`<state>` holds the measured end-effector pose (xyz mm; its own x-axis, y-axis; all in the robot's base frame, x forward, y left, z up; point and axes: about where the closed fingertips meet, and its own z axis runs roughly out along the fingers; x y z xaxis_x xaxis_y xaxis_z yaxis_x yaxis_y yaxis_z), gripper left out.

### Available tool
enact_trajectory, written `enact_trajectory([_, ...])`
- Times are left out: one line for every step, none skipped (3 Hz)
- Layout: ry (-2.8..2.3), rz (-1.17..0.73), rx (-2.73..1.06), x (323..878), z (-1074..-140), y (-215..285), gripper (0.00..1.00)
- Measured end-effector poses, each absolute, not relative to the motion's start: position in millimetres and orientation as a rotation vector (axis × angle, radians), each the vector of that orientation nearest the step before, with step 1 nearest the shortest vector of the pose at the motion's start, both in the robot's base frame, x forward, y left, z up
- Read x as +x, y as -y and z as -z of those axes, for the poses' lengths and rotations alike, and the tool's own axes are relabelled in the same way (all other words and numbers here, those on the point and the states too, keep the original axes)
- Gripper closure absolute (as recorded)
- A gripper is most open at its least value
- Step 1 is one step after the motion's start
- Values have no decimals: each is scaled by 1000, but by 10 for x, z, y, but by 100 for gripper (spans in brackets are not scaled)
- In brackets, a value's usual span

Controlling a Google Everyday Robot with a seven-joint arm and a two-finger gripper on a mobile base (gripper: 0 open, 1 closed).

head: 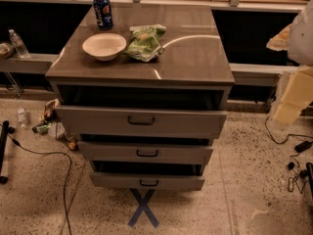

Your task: Move green jalapeno chip bag near pepsi can

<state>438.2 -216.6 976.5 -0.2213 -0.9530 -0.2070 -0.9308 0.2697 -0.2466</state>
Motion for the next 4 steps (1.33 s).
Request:
enact_trajectory([-2230,101,-1723,4383,-9769,2163,0])
enact_trajectory([-2137,12,-1612,4792,-9750,1890,0])
enact_trajectory([-2024,-112,-1465,5364,-9684,1569,0])
enact_trajectory([-1927,-206,-1328,5953,-9627,1147,0])
